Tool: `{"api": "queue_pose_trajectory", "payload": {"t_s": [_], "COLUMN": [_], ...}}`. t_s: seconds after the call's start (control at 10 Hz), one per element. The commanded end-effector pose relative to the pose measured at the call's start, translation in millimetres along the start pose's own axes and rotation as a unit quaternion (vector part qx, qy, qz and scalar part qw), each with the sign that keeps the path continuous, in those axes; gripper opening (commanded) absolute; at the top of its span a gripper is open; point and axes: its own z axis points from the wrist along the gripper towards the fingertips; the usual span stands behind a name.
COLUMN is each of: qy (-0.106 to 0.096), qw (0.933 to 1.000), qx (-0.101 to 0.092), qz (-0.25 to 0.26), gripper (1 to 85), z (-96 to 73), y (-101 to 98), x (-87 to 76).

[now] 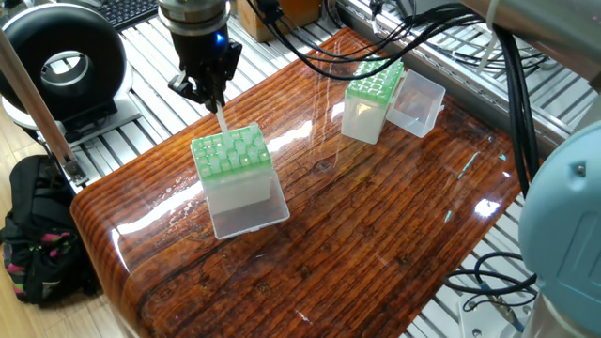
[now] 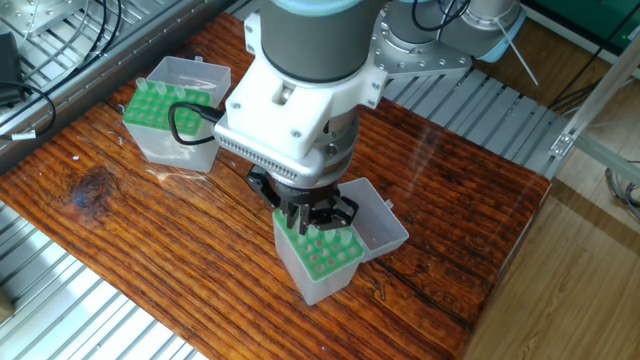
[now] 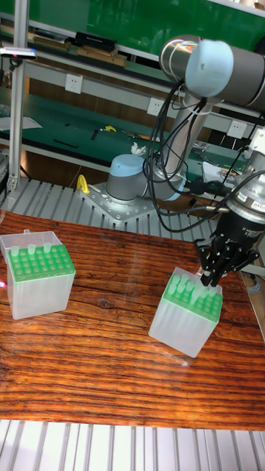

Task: Transfer all large pipette tips from one holder to another

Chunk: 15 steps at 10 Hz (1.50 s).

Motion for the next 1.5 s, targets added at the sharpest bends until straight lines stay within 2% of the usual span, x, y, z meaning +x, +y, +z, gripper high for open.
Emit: {"api": "queue_pose_trajectory", "payload": {"t_s": [0.0, 0.3, 0.9, 1.4], "qy": [0.005, 0.008, 0.008, 0.006], "qw": [0.9999, 0.9999, 0.9993, 0.9990], "qx": [-0.009, -0.009, -0.031, -0.037], "qz": [-0.004, -0.012, -0.020, -0.027], "gripper": [16.3, 16.3, 16.3, 16.3], "z": [-14.7, -27.5, -46.7, -52.7], "y": [2.5, -1.8, -1.9, -6.0], "x": [3.6, 1.2, 5.9, 7.5]}}
